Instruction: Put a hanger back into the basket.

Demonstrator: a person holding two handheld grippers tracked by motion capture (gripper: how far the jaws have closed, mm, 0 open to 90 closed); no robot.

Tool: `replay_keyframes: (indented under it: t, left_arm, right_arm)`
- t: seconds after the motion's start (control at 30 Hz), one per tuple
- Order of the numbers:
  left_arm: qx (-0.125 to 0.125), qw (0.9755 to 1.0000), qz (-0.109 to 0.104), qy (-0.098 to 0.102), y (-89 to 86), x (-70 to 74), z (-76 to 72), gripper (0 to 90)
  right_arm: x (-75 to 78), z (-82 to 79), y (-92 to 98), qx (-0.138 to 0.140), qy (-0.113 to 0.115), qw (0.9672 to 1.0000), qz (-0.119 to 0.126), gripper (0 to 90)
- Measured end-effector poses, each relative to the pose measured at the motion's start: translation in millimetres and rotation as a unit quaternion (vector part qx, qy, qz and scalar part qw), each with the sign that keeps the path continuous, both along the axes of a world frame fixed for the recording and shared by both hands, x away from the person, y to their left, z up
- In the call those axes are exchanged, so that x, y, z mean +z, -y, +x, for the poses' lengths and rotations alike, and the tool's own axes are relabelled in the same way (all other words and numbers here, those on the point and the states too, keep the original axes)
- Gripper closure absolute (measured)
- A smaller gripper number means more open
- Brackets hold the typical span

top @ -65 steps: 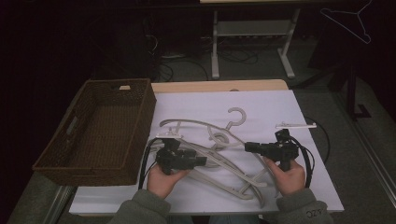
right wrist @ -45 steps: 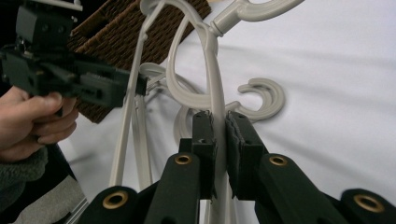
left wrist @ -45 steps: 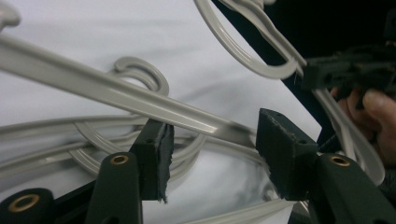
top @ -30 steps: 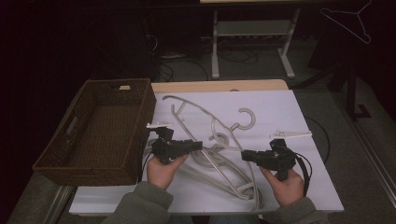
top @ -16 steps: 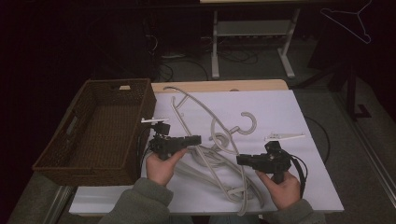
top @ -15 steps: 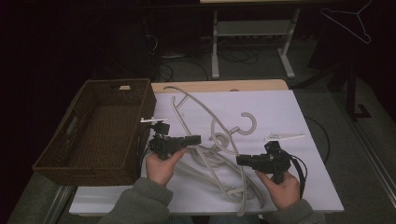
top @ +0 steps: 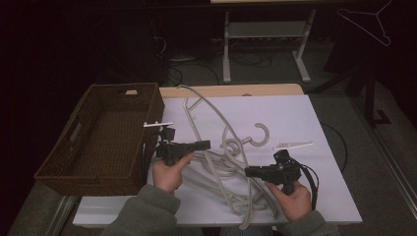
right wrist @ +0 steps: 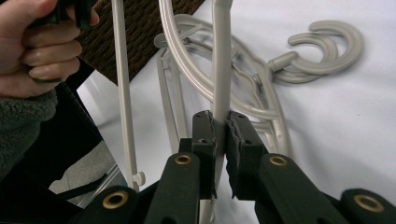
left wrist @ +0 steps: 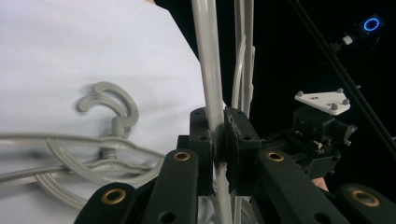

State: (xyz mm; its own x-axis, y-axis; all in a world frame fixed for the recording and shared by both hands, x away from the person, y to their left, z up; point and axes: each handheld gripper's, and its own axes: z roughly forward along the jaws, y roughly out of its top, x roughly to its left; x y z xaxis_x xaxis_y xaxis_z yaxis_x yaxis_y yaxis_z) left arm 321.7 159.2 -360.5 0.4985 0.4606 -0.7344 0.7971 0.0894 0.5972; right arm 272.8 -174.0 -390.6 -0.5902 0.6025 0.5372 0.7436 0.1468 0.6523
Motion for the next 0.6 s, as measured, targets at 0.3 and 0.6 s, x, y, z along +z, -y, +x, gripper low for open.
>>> replay_keyframes:
  t: [0.3, 0.6]
  left_arm:
    - [0.000, 0.9999, -0.010, -0.007, -1.5, -2.2, 0.7, 82.7]
    - [-0.006, 0.9992, -0.035, -0.019, -3.7, -4.8, 0.7, 84.3]
  right_arm:
    - [-1.9, 0.8, -0.9, 0.004, -0.006, 1.0000, 0.001, 81.4]
    - [-5.5, 2.0, -3.2, 0.013, -0.013, 0.9998, 0.002, 80.9]
